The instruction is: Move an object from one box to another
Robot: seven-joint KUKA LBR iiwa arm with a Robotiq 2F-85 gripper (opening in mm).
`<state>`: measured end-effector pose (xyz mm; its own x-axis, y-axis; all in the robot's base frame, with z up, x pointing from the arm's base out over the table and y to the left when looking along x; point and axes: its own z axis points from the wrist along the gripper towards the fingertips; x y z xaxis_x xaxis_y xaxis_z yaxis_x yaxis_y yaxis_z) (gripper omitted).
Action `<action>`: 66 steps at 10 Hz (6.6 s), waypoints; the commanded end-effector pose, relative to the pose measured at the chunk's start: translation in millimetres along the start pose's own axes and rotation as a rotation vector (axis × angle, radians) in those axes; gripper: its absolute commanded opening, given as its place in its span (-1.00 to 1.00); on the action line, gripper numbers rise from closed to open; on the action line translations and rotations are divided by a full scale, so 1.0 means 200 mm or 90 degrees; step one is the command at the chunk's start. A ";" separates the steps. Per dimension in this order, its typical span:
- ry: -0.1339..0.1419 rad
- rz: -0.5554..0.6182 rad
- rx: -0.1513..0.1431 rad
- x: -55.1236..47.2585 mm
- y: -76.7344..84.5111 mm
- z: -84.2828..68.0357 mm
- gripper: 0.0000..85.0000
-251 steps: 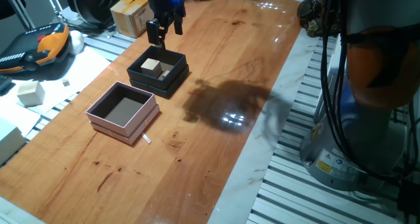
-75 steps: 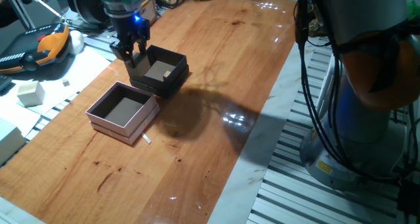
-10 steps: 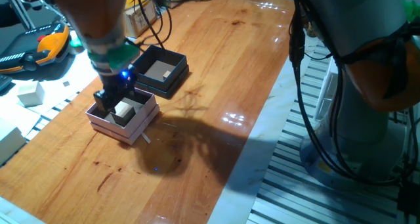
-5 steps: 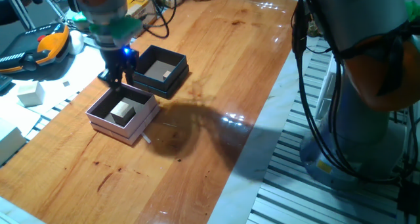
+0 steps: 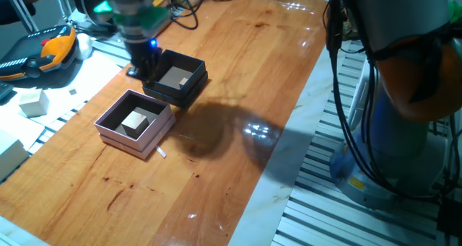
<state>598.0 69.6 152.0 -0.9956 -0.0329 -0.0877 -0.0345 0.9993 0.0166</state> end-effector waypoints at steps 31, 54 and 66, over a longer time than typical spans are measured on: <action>0.048 0.029 0.062 0.18 -0.58 0.02 -1.00; -0.024 0.019 0.032 0.11 -0.64 0.36 0.60; -0.020 0.038 0.034 0.10 -0.61 0.49 0.60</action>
<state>591.7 -50.2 49.7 -0.9925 0.0260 -0.1191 0.0298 0.9991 -0.0298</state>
